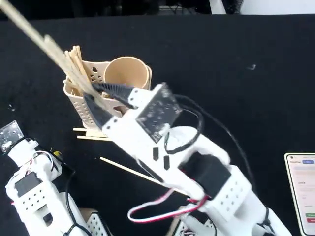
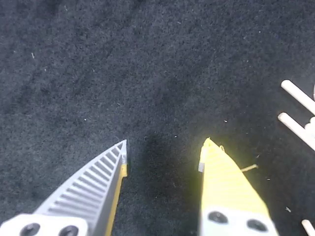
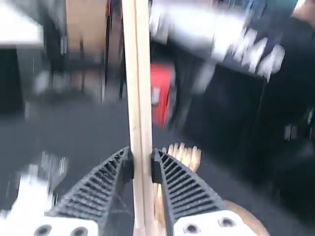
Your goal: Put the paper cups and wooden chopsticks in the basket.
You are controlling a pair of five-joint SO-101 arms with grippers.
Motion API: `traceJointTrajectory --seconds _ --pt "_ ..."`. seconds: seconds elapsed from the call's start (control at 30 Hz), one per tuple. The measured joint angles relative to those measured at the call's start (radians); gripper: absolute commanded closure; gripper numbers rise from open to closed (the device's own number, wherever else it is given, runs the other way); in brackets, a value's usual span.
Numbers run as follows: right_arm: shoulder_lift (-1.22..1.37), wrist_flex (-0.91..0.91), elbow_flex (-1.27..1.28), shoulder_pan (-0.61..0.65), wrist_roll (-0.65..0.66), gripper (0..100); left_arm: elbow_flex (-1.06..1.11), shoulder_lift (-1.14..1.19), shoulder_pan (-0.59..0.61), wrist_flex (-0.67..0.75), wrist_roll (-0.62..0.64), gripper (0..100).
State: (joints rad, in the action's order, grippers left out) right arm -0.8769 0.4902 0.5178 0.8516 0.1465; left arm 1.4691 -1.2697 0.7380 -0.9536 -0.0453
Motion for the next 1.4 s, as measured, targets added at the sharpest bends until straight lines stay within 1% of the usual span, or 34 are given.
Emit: traceJointTrajectory --seconds 0.13,0.23,0.33,0.4,0.57,0.77,0.9,0.97,1.07,1.13,1.27,1.33,1.4 --pt "0.124 -0.341 0.054 0.003 -0.008 98.7 0.000 0.000 0.000 0.000 0.000 76" --pt "0.232 -0.506 0.058 0.002 -0.009 98.7 0.000 0.000 0.000 0.000 0.000 76" --pt "0.350 -0.582 0.058 -0.018 -0.006 98.5 0.000 0.000 0.000 0.000 0.000 76" --pt "0.420 -0.598 0.058 -0.043 -0.008 98.1 0.000 0.000 0.000 0.000 0.000 76" --pt "0.514 -0.601 0.066 -0.072 -0.008 84.8 0.000 0.000 0.000 0.000 0.000 76" --pt "0.505 -0.462 0.066 -0.068 -0.078 85.7 0.000 0.000 0.000 0.000 0.000 76" --pt "0.391 -0.376 0.066 -0.066 -0.086 85.7 0.000 0.000 0.000 0.000 0.000 76" --pt "0.302 -0.295 0.066 -0.068 -0.086 85.7 0.000 0.000 0.000 0.000 0.000 76" --pt "0.138 -0.101 0.066 -0.074 -0.087 85.7 0.000 0.000 0.000 0.000 0.000 76" --pt "0.020 0.060 0.066 -0.140 -0.087 85.8 0.000 0.000 0.000 0.000 0.000 76" --pt "-0.196 0.358 0.109 -0.373 -0.094 85.8 0.000 0.000 0.000 0.000 0.000 76" --pt "-0.265 0.416 0.198 -0.496 -0.094 85.8 0.000 0.000 0.000 0.000 0.000 76" --pt "-0.269 0.414 0.327 -0.577 -0.095 85.8 0.000 0.000 0.000 0.000 0.000 76"
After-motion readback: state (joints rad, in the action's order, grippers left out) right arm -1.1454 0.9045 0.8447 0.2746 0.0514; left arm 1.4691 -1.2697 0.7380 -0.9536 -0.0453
